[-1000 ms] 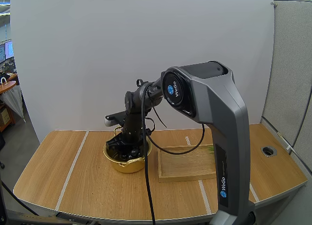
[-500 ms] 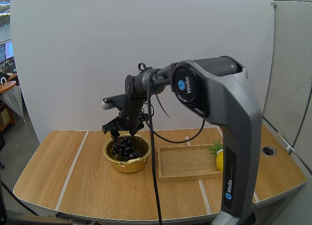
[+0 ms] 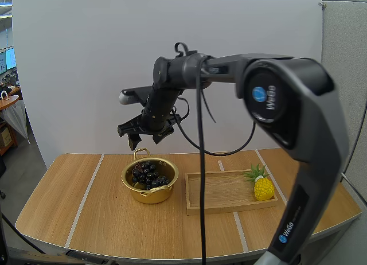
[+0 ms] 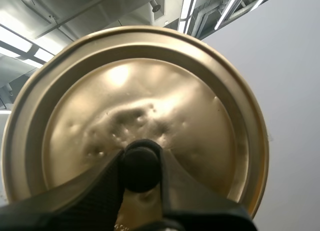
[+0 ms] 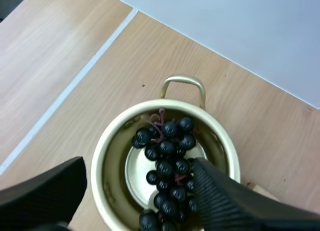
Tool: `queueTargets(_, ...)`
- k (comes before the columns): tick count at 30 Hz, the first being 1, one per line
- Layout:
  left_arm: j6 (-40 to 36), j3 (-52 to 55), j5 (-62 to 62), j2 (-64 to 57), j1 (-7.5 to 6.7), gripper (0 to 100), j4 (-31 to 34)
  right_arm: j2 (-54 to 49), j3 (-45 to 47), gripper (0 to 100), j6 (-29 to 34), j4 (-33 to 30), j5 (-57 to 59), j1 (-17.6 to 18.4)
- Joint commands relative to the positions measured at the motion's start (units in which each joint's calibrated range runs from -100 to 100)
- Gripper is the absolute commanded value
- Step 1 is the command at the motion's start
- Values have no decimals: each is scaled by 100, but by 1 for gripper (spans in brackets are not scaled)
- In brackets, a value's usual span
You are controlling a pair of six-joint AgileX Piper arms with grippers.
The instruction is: Open the pot, put the grape inside, and close it
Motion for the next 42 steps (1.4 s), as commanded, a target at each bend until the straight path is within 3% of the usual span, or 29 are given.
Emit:
queueTargets(1, -62, -33, -259, -23, -18, 0, 33, -500, 339, 100, 14, 14, -4, -1)
queueTargets(20, -62, -33, -259, -23, -18, 0, 33, -3997, 2758, 100, 4, 14, -36, -1)
queueTargets(29, -62, -33, -259, -23, -18, 0, 33, -5644, 3708, 100, 245, -451, 415, -1)
queueTargets(34, -62, -33, -259, -23, -18, 0, 33, -6358, 4020, 49, 245, -440, 1043, -72)
queueTargets(38, -62, -33, -259, -23, -18, 0, 33, -6880, 4408, 0, 245, -480, 1308, -221)
queueTargets(42, -62, -33, -259, -23, -18, 0, 33, -7231, 4648, 0, 245, -470, 1427, -295)
